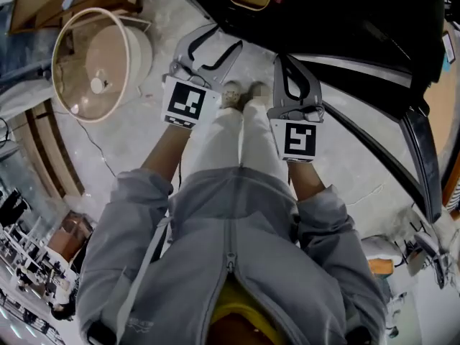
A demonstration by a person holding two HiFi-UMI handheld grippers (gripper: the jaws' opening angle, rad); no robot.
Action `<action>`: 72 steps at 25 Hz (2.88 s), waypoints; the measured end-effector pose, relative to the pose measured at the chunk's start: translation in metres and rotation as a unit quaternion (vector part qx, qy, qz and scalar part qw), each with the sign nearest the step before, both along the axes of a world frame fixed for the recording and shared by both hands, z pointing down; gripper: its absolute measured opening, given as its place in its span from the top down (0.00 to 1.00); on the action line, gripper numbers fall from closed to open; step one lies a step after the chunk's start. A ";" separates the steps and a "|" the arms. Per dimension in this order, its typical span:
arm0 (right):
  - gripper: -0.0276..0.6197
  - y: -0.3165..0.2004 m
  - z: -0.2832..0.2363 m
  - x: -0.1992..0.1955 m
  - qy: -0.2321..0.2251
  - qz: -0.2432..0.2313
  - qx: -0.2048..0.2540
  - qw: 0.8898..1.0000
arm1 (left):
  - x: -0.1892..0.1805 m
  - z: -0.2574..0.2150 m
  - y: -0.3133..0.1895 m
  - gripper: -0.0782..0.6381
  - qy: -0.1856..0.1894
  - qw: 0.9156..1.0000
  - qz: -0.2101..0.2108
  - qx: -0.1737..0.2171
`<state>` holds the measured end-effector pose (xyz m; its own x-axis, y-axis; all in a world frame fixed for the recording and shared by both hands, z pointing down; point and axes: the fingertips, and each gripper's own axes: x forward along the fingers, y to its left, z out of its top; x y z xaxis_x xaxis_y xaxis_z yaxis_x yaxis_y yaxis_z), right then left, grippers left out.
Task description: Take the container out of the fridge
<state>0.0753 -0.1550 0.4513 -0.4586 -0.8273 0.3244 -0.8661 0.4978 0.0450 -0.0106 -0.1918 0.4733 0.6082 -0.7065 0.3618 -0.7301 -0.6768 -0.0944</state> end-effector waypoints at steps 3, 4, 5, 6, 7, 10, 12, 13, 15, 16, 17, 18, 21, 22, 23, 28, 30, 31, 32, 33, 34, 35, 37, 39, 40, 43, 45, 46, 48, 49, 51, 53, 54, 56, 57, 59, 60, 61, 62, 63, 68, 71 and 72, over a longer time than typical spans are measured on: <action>0.96 -0.003 0.019 -0.004 0.011 0.006 -0.007 1.000 | -0.001 0.021 -0.005 0.60 -0.016 1.000 0.012 -0.002; 0.96 -0.004 0.026 -0.005 0.014 0.006 -0.007 1.000 | -0.002 0.026 -0.008 0.60 -0.022 1.000 0.015 -0.001; 0.96 -0.005 0.032 -0.006 0.015 0.007 -0.008 1.000 | -0.002 0.032 -0.011 0.60 -0.026 1.000 0.016 -0.001; 0.96 -0.006 0.038 -0.007 0.016 0.008 -0.010 1.000 | -0.001 0.038 -0.015 0.60 -0.027 1.000 0.014 -0.001; 0.96 -0.006 0.044 -0.006 0.017 0.010 -0.012 1.000 | -0.001 0.045 -0.019 0.60 -0.025 1.000 0.010 -0.004; 0.96 -0.006 0.060 -0.004 0.018 0.018 -0.023 0.999 | 0.003 0.067 -0.032 0.60 -0.006 1.000 -0.009 -0.017; 0.96 -0.005 0.068 -0.002 0.016 0.026 -0.032 0.999 | 0.009 0.081 -0.038 0.59 0.008 0.999 -0.017 -0.026; 0.96 -0.004 0.072 -0.001 0.018 0.027 -0.036 0.999 | 0.012 0.087 -0.042 0.57 0.013 0.999 -0.020 -0.031; 0.96 -0.005 0.079 0.001 0.022 0.029 -0.044 0.998 | 0.018 0.097 -0.050 0.57 0.021 0.999 -0.026 -0.039; 0.96 -0.006 0.080 0.003 0.022 0.030 -0.046 0.998 | 0.021 0.101 -0.054 0.55 0.024 0.998 -0.030 -0.043; 0.96 -0.007 0.080 0.005 0.022 0.032 -0.047 0.998 | 0.024 0.104 -0.057 0.54 0.025 0.998 -0.034 -0.046; 0.96 -0.008 0.079 0.007 0.023 0.035 -0.047 0.998 | 0.026 0.108 -0.061 0.53 0.026 0.998 -0.038 -0.048; 0.96 -0.016 0.086 0.005 0.025 0.039 -0.045 0.998 | 0.024 0.125 -0.074 0.49 0.028 0.997 -0.054 -0.053; 0.96 -0.018 0.089 0.004 0.026 0.041 -0.045 0.998 | 0.022 0.131 -0.079 0.48 0.030 0.996 -0.061 -0.056; 0.96 -0.020 0.091 0.003 0.026 0.042 -0.045 0.998 | 0.020 0.137 -0.083 0.45 0.032 0.995 -0.069 -0.059; 0.96 -0.022 0.094 0.000 0.024 0.049 -0.048 0.997 | 0.015 0.164 -0.093 0.33 0.036 0.991 -0.103 -0.080; 0.96 -0.018 0.099 -0.001 0.027 0.045 -0.052 0.997 | 0.017 0.174 -0.094 0.31 0.043 0.989 -0.109 -0.090; 0.96 -0.017 0.101 -0.001 0.028 0.044 -0.053 0.997 | 0.018 0.177 -0.096 0.31 0.047 0.988 -0.111 -0.094; 0.96 -0.017 0.103 -0.001 0.028 0.046 -0.055 0.997 | 0.020 0.179 -0.098 0.31 0.050 0.988 -0.111 -0.096; 0.96 -0.017 0.104 -0.001 0.027 0.048 -0.056 0.997 | 0.021 0.182 -0.100 0.30 0.051 0.988 -0.110 -0.098; 0.96 -0.016 0.105 -0.001 0.027 0.050 -0.058 0.997 | 0.023 0.185 -0.102 0.29 0.051 0.988 -0.109 -0.099; 0.96 -0.015 0.105 0.000 0.027 0.053 -0.059 0.997 | 0.023 0.187 -0.104 0.28 0.051 0.988 -0.110 -0.100; 0.96 -0.014 0.105 0.001 0.028 0.055 -0.060 0.996 | 0.023 0.191 -0.110 0.26 0.054 0.986 -0.119 -0.103; 0.96 -0.014 0.106 0.004 0.027 0.059 -0.061 0.996 | 0.022 0.193 -0.115 0.25 0.059 0.984 -0.131 -0.104; 0.96 -0.014 0.106 0.006 0.026 0.061 -0.061 0.996 | 0.023 0.193 -0.117 0.24 0.058 0.984 -0.134 -0.102; 0.96 -0.012 0.108 0.010 0.025 0.069 -0.064 0.995 | 0.026 0.192 -0.123 0.22 0.047 0.985 -0.137 -0.091; 0.96 -0.012 0.108 0.009 0.023 0.070 -0.065 0.995 | 0.026 0.192 -0.128 0.20 0.044 0.985 -0.142 -0.088; 0.96 -0.012 0.108 0.009 0.022 0.070 -0.065 0.995 | 0.026 0.192 -0.130 0.20 0.043 0.985 -0.144 -0.088; 0.96 -0.012 0.108 0.008 0.021 0.069 -0.066 0.995 | 0.029 0.194 -0.133 0.19 0.040 0.984 -0.145 -0.092; 0.96 -0.012 0.108 0.009 0.020 0.068 -0.066 0.995 | 0.031 0.195 -0.134 0.19 0.038 0.984 -0.144 -0.094; 0.96 -0.011 0.109 0.008 0.020 0.067 -0.068 0.995 | 0.033 0.199 -0.137 0.19 0.031 0.985 -0.142 -0.097; 0.96 -0.010 0.111 0.007 0.020 0.066 -0.070 0.995 | 0.034 0.203 -0.138 0.19 0.021 0.985 -0.141 -0.099; 0.96 -0.008 0.112 0.006 0.021 0.065 -0.071 0.995 | 0.034 0.203 -0.139 0.20 0.020 0.985 -0.140 -0.097; 0.96 -0.006 0.113 0.006 0.023 0.065 -0.073 0.995 | 0.032 0.202 -0.142 0.23 0.016 0.986 -0.140 -0.090; 0.96 -0.005 0.114 0.007 0.023 0.065 -0.075 0.995 | 0.031 0.202 -0.142 0.23 0.014 0.986 -0.139 -0.089; 0.96 -0.003 0.116 0.008 0.024 0.068 -0.077 0.994 | 0.029 0.203 -0.142 0.24 0.010 0.986 -0.136 -0.091; 0.96 -0.002 0.117 0.008 0.024 0.069 -0.078 0.994 | 0.028 0.203 -0.141 0.24 0.009 0.986 -0.135 -0.092; 0.96 -0.002 0.117 0.008 0.025 0.069 -0.078 0.994 | 0.028 0.202 -0.140 0.24 0.010 0.986 -0.135 -0.093; 0.96 -0.001 0.117 0.008 0.025 0.069 -0.079 0.994 | 0.028 0.202 -0.139 0.24 0.013 0.986 -0.136 -0.094; 0.96 -0.001 0.116 0.008 0.025 0.069 -0.079 0.994 | 0.028 0.201 -0.137 0.24 0.019 0.986 -0.137 -0.095; 0.96 -0.001 0.112 0.014 0.026 0.068 -0.077 0.994 | 0.033 0.191 -0.127 0.26 0.039 0.985 -0.141 -0.092; 0.96 0.000 0.113 0.014 0.026 0.068 -0.078 0.994 | 0.033 0.188 -0.121 0.26 0.042 0.986 -0.139 -0.087; 0.96 0.000 0.113 0.014 0.027 0.067 -0.078 0.994 | 0.033 0.188 -0.120 0.27 0.042 0.986 -0.138 -0.086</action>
<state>0.0892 -0.1554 0.5643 -0.3267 -0.8174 0.4745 -0.9235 0.3829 0.0238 0.0222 -0.3113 0.6609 0.4346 -0.7820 0.4467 -0.8887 -0.4527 0.0723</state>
